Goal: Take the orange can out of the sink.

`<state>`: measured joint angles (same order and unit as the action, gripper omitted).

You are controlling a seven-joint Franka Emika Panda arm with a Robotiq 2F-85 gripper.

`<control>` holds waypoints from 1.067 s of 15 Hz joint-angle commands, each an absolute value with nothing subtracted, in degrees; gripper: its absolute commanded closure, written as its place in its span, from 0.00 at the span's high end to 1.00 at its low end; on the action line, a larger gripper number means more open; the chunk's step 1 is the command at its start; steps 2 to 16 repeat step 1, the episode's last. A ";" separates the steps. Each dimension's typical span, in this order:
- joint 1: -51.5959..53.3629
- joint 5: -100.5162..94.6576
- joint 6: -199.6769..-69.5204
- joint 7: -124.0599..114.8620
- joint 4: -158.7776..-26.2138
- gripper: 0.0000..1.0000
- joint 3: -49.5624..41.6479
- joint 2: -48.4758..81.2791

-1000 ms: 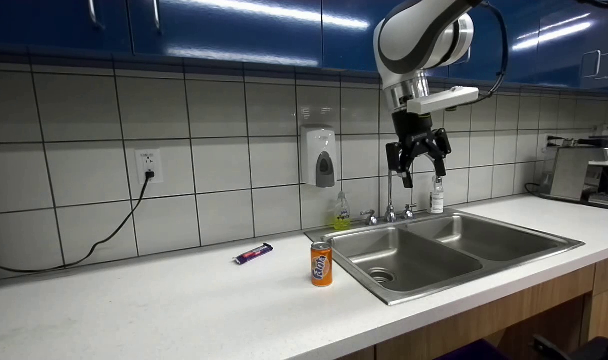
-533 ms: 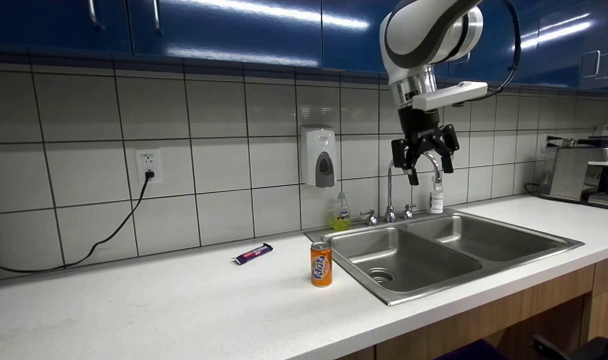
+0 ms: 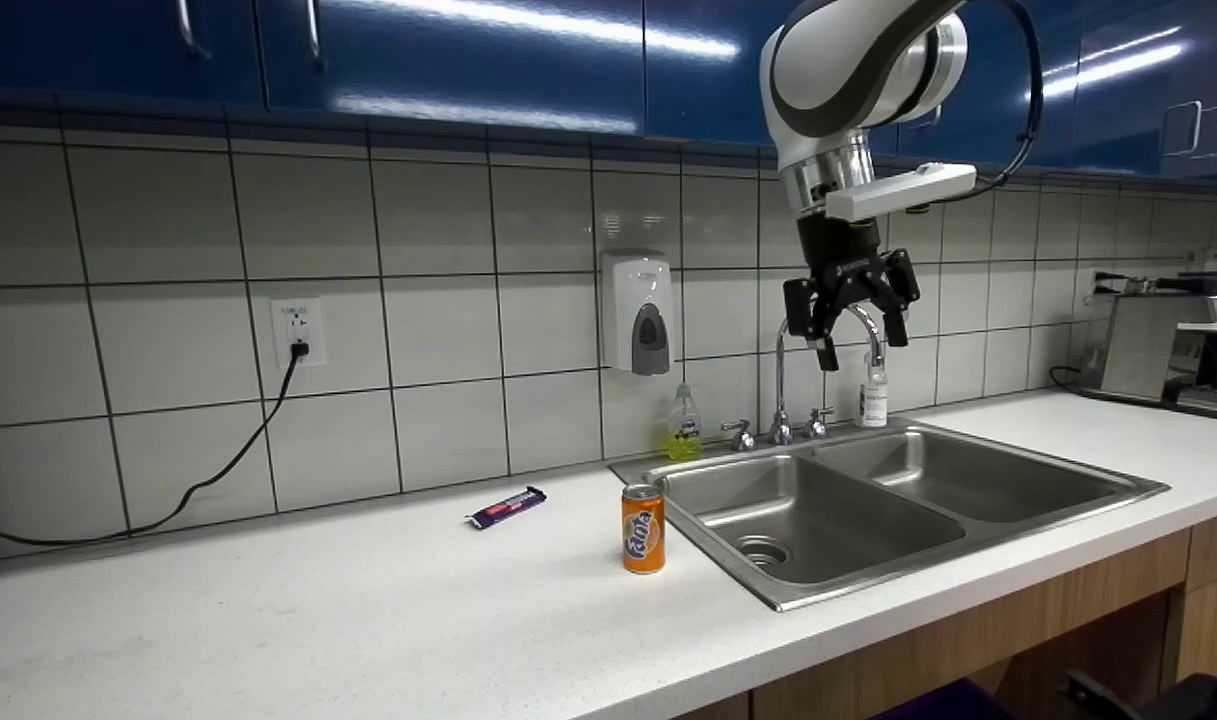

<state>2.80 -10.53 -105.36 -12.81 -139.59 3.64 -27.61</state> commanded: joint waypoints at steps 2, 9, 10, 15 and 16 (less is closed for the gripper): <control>1.98 -10.19 -105.31 -12.51 -139.51 1.00 4.37 -27.61; 1.98 -10.19 -105.31 -12.51 -139.51 1.00 4.37 -27.61; 1.98 -10.19 -105.31 -12.51 -139.51 1.00 4.37 -27.61; 1.98 -10.19 -105.31 -12.51 -139.51 1.00 4.37 -27.61; 1.98 -10.19 -105.31 -12.51 -139.51 1.00 4.37 -27.61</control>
